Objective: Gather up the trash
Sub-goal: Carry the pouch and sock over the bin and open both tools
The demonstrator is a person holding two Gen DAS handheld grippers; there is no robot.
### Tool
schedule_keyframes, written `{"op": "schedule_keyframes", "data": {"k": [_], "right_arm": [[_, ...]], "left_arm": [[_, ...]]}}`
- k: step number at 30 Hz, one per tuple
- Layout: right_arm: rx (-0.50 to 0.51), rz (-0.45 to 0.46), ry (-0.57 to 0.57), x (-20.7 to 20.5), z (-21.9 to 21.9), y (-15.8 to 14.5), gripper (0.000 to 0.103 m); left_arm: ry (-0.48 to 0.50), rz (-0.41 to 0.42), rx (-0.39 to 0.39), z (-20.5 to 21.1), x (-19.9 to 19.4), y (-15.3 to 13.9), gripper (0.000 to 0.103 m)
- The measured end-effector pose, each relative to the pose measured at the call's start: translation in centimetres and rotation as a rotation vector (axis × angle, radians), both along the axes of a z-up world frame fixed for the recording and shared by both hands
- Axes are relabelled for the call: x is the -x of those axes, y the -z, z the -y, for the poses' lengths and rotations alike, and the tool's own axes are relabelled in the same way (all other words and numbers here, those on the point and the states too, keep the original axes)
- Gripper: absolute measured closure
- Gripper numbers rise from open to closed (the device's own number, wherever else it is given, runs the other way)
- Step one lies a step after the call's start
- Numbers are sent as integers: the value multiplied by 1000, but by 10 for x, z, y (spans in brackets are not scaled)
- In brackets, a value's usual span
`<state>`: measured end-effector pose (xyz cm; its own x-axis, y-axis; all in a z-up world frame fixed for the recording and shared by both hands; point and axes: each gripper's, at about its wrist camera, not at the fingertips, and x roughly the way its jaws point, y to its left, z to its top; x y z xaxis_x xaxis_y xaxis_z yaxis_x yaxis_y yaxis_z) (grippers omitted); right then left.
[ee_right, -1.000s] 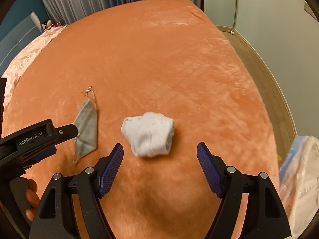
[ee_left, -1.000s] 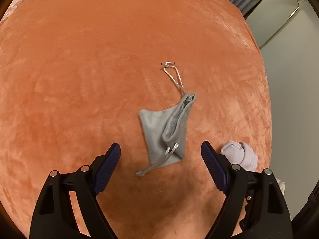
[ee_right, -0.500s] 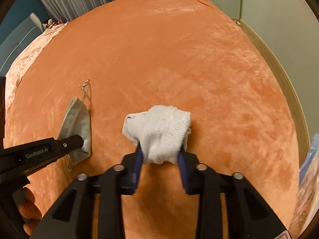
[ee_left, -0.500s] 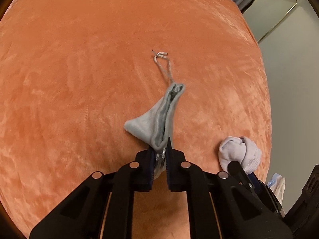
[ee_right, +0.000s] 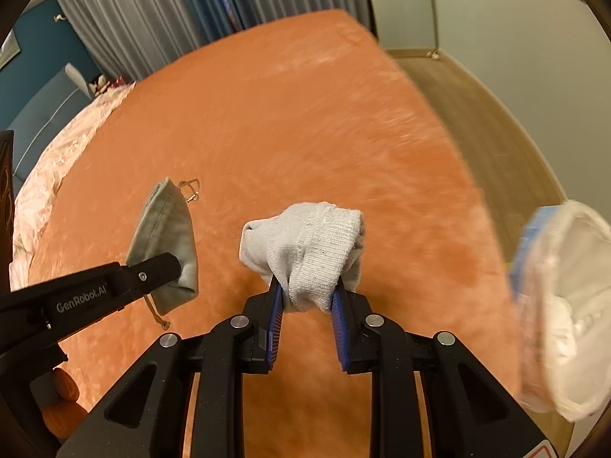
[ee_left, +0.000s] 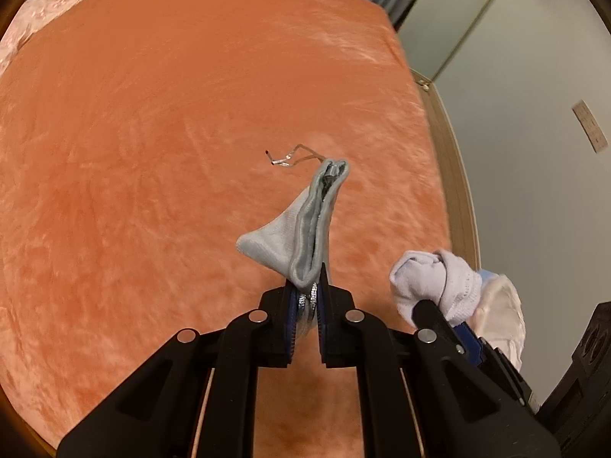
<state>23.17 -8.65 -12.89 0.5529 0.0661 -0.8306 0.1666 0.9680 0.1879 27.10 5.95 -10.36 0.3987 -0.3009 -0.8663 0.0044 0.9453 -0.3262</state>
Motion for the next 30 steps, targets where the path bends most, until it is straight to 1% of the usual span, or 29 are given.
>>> {"op": "schedule_keyframes", "data": {"k": [5,10,13,16,23,28,30], "right_arm": [[10,78,64,43,41,-41,81],[26,144,120,79,82,-74,81],[37,182,157,104,109,-94,81],[45,209,190,124,134,-106,81],[52,241,279,161,191,-120,81],[59,243,338,179,229,-122,81],[61,241,355,183,236,-122,81]], "left_arm": [[69,61,-1,41,37,-37,95],[136,130,-2,86,69,-73,95],[178,162,-2,114,87,-89,95],[222,185,-3,140,104,-100,95],[335,222,-5,206,131,-115,94],[406,229,-5,245,141,-117,94],[431,220,1,258,142,-114,94]]}}
